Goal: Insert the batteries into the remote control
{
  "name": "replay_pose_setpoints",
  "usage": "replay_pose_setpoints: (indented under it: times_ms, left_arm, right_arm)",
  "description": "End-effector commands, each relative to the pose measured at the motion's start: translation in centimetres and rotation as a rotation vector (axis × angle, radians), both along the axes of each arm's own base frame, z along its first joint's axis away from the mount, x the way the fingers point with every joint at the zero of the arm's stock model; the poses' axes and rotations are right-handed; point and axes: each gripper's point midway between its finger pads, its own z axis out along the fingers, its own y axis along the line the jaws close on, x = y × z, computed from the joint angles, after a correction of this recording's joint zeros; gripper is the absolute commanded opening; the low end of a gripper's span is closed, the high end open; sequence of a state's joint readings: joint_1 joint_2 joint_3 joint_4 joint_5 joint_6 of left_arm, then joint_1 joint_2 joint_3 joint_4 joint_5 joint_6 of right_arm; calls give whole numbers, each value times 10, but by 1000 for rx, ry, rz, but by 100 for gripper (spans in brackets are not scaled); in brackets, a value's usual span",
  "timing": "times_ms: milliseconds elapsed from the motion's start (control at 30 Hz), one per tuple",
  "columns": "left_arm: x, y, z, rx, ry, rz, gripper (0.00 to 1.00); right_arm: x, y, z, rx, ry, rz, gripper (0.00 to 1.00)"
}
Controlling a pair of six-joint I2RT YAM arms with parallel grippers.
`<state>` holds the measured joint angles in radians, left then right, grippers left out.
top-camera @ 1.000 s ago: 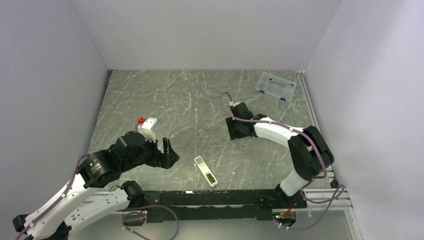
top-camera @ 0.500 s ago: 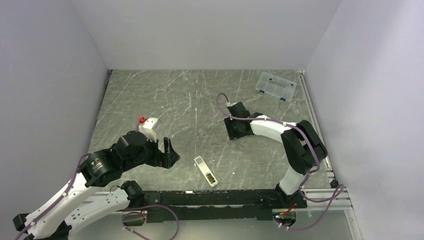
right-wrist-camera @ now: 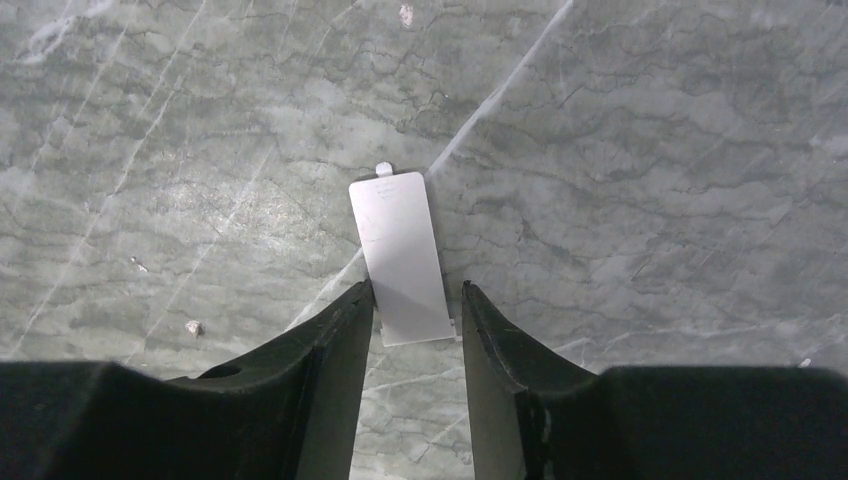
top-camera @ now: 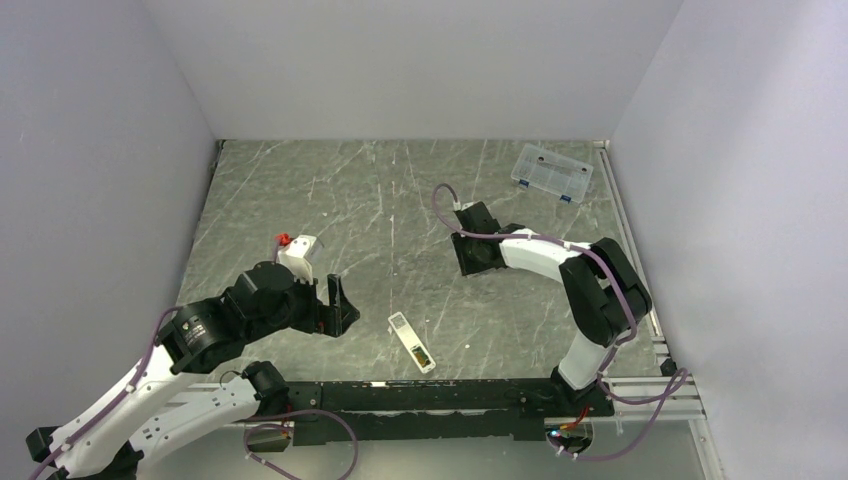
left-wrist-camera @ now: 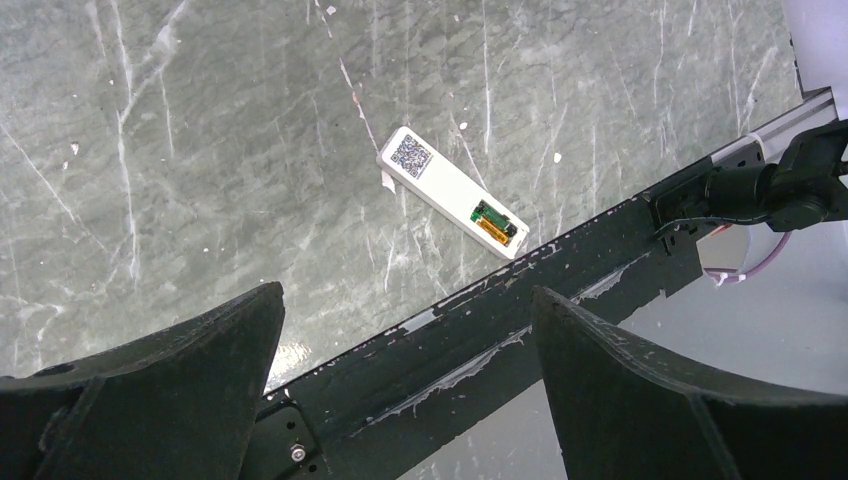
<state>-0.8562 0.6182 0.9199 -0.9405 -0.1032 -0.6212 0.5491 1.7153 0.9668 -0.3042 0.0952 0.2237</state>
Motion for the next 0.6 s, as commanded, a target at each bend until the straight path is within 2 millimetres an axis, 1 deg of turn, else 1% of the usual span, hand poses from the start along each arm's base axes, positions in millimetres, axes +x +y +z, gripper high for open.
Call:
replay_pose_setpoints:
  times_ms: [0, 67, 133, 267, 333, 467, 567]
  left_arm:
    - [5, -3, 5, -14, -23, 8, 99]
    - [5, -2, 6, -15, -25, 9, 99]
    - [5, -2, 6, -15, -24, 10, 99]
    - [5, -2, 6, -16, -25, 10, 99]
    - [5, -2, 6, -16, -26, 9, 99]
    - [4, -3, 6, -17, -24, 7, 99]
    - [4, -3, 6, -18, -24, 7, 99]
  right_arm:
    - [-9, 0, -12, -4, 31, -6, 39]
    - [-13, -1, -17, -28, 40, -19, 37]
    - [-19, 1, -22, -50, 55, -18, 31]
    - [-32, 2, -30, -66, 76, -35, 11]
    - [-36, 2, -31, -53, 78, -48, 1]
    - [-43, 7, -24, -34, 67, -53, 0]
    - [-45, 11, -12, -5, 47, -55, 0]
